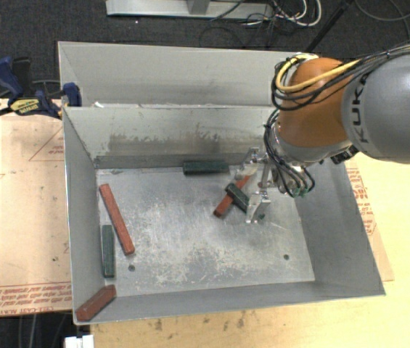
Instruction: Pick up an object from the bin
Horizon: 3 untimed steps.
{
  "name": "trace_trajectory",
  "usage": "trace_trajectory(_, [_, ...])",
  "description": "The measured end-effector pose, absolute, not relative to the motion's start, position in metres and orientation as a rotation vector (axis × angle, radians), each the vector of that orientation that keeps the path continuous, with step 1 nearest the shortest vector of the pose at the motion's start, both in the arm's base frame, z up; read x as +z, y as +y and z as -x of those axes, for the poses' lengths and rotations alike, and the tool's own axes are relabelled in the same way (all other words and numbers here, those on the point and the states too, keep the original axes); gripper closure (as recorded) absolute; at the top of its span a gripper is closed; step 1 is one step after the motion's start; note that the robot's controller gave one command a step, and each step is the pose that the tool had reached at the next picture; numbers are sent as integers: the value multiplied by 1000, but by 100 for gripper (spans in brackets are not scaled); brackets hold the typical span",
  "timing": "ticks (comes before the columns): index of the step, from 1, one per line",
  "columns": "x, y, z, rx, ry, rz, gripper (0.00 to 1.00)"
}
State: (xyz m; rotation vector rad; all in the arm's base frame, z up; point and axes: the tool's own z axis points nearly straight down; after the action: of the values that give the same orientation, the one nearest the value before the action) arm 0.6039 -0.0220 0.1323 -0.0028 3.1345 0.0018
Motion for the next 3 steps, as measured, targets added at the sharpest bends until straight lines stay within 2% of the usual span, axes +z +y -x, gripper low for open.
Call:
trace_trajectory(1, [94, -23, -587, 4, 3101, -445, 0])
trace_trajectory(2, [85, -29, -606, -3, 3103, -236, 100])
trace_trajectory(3, [85, -29, -606, -3, 3103, -236, 100])
